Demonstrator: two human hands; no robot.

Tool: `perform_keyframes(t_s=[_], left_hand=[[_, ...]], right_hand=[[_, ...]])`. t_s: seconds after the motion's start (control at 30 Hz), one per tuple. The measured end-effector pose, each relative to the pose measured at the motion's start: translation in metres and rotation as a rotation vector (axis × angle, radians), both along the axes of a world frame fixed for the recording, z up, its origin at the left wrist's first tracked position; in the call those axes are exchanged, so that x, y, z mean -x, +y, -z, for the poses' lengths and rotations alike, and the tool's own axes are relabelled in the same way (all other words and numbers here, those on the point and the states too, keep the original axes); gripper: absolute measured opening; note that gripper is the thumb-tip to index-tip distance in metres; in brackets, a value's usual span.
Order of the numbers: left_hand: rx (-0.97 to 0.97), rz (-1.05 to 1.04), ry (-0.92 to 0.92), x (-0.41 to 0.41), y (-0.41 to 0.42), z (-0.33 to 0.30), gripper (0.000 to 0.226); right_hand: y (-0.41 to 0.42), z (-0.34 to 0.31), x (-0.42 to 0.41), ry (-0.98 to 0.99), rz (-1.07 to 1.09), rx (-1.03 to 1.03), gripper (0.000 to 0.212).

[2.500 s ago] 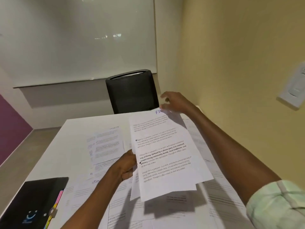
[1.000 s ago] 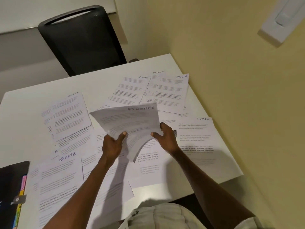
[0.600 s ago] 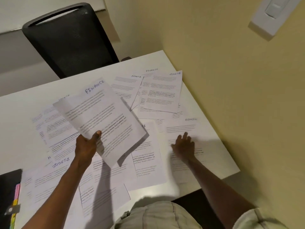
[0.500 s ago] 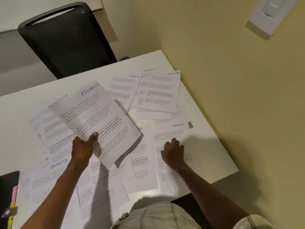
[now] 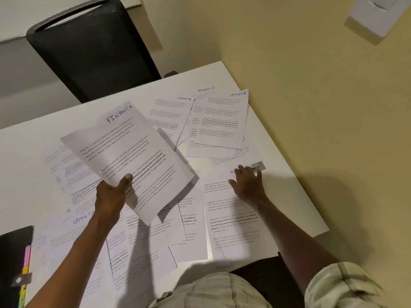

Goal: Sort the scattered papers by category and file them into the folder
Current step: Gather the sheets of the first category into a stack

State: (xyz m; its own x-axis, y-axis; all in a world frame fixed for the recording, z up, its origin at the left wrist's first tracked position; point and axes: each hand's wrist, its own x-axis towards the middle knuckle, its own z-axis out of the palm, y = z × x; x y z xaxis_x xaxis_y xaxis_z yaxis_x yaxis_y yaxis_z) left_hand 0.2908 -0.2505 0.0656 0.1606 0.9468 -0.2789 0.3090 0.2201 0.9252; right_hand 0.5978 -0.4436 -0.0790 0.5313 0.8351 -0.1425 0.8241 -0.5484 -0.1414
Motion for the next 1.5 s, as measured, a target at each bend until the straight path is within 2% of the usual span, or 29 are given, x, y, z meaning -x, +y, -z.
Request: perform_keyframes(t_s=[0.07, 0.13, 0.23, 0.3, 0.4, 0.47, 0.53, 0.57, 0.63, 0.7, 0.8, 0.93, 1.03, 1.13, 1.23, 1.37, 1.43, 1.5], left_hand=[[0.006, 0.000, 0.004, -0.001, 0.000, 0.000, 0.037], [0.007, 0.007, 0.012, -0.003, -0.001, 0.000, 0.037], [0.004, 0.008, 0.029, -0.007, -0.002, 0.000, 0.036], [0.004, 0.028, 0.027, -0.011, -0.004, 0.000, 0.036], [0.013, 0.048, 0.027, -0.015, -0.006, -0.001, 0.035], [0.021, 0.060, 0.039, -0.015, -0.008, -0.002, 0.034], [0.018, 0.067, 0.061, -0.015, -0.008, -0.004, 0.035], [0.014, 0.070, 0.063, -0.015, -0.008, -0.005, 0.036], [0.008, 0.072, 0.053, -0.015, -0.009, -0.007, 0.039], [-0.001, 0.064, 0.045, -0.014, -0.009, -0.009, 0.038], [-0.018, 0.054, 0.042, -0.011, -0.009, -0.012, 0.037], [-0.009, 0.029, 0.026, -0.010, -0.006, -0.014, 0.038], [-0.001, 0.029, 0.017, -0.011, -0.008, -0.012, 0.038], [0.005, 0.038, 0.031, -0.013, -0.012, -0.007, 0.041], [0.009, 0.044, 0.039, -0.014, -0.014, -0.006, 0.041], [-0.005, 0.039, 0.031, -0.013, -0.011, -0.012, 0.040], [-0.012, 0.033, 0.028, -0.011, -0.008, -0.016, 0.040], [-0.013, 0.024, 0.018, -0.009, -0.006, -0.018, 0.038]], right_hand=[[-0.007, 0.002, 0.006, 0.038, 0.024, -0.125, 0.030], [-0.014, -0.002, 0.007, 0.119, 0.142, -0.185, 0.028], [-0.022, -0.002, 0.004, 0.157, 0.360, -0.105, 0.054], [-0.024, -0.002, 0.005, 0.198, 0.426, -0.067, 0.070], [-0.022, 0.004, 0.008, 0.338, 0.375, -0.166, 0.071], [-0.022, 0.010, 0.011, 0.446, 0.263, -0.317, 0.060], [-0.016, 0.008, 0.009, 0.395, 0.203, -0.394, 0.046], [-0.010, 0.005, 0.002, 0.302, 0.198, -0.378, 0.043], [0.003, -0.004, -0.015, 0.147, 0.169, -0.231, 0.051], [0.012, -0.011, -0.034, 0.123, 0.086, -0.023, 0.063], [0.014, -0.010, -0.053, 0.103, -0.018, 0.225, 0.068], [0.000, -0.008, -0.057, 0.021, 0.063, 0.227, 0.052], [0.001, -0.020, -0.058, 0.069, 0.250, -0.014, 0.042], [0.014, -0.022, -0.070, 0.119, 0.424, -0.090, 0.053], [0.031, -0.017, -0.074, 0.260, 0.631, -0.101, 0.071], [0.051, -0.016, -0.072, 0.252, 0.666, -0.022, 0.075], [0.056, -0.015, -0.078, 0.320, 0.734, -0.045, 0.070], [0.056, -0.014, -0.087, 0.339, 0.747, -0.107, 0.048]])
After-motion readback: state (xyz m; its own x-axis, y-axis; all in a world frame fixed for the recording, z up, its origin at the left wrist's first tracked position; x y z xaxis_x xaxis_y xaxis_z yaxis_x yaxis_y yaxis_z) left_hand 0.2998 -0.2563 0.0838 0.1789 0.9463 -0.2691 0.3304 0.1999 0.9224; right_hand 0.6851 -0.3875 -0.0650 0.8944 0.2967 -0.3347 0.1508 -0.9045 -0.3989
